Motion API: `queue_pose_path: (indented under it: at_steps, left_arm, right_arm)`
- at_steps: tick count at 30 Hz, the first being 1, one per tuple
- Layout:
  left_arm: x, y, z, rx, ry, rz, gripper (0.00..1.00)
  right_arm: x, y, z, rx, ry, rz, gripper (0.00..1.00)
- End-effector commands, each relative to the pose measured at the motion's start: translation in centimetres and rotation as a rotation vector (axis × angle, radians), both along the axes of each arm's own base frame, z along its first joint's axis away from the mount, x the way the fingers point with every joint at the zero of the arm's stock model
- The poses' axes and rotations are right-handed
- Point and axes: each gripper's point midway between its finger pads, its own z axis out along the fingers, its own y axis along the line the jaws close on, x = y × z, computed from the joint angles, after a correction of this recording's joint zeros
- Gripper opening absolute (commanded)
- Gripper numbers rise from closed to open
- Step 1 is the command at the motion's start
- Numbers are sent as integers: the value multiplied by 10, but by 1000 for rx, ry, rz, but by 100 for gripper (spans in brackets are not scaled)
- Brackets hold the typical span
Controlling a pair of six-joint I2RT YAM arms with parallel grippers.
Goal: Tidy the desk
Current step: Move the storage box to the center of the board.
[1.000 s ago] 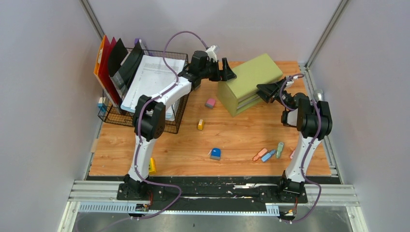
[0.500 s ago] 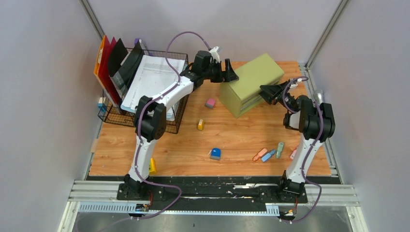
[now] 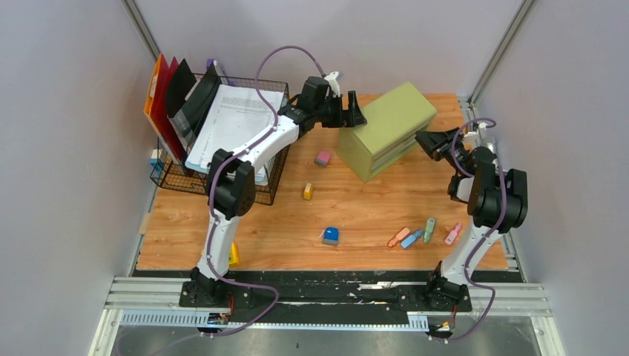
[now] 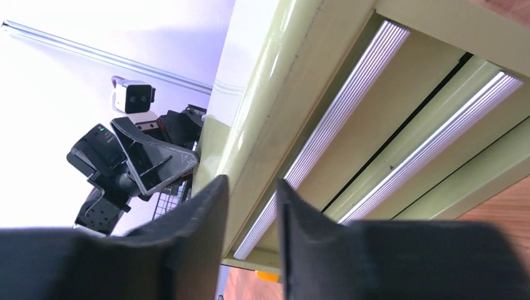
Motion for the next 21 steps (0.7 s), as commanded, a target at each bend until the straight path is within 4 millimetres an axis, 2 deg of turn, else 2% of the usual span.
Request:
queue_pose_path:
  at_steps: [1,3,8,15,21]
  left_arm:
    - [-9,24,-21,127,55,12,100]
    - [-10,24,-21,124,58,10,100]
    - [-11,22,-22,114,67,4,100]
    - [-13,19,-28,108,79,-12,100]
    - [-15,18,-32,104,88,-21,100]
  right_arm:
    - [10,2,4,-19,-30,14,45]
    - [13,2,-1,-17,-22,17,67]
    - [16,4,-7,-15,-21,26,90]
    - [25,10,-14,25,-40,83,93]
    - [32,24,-10,69,-89,154,88]
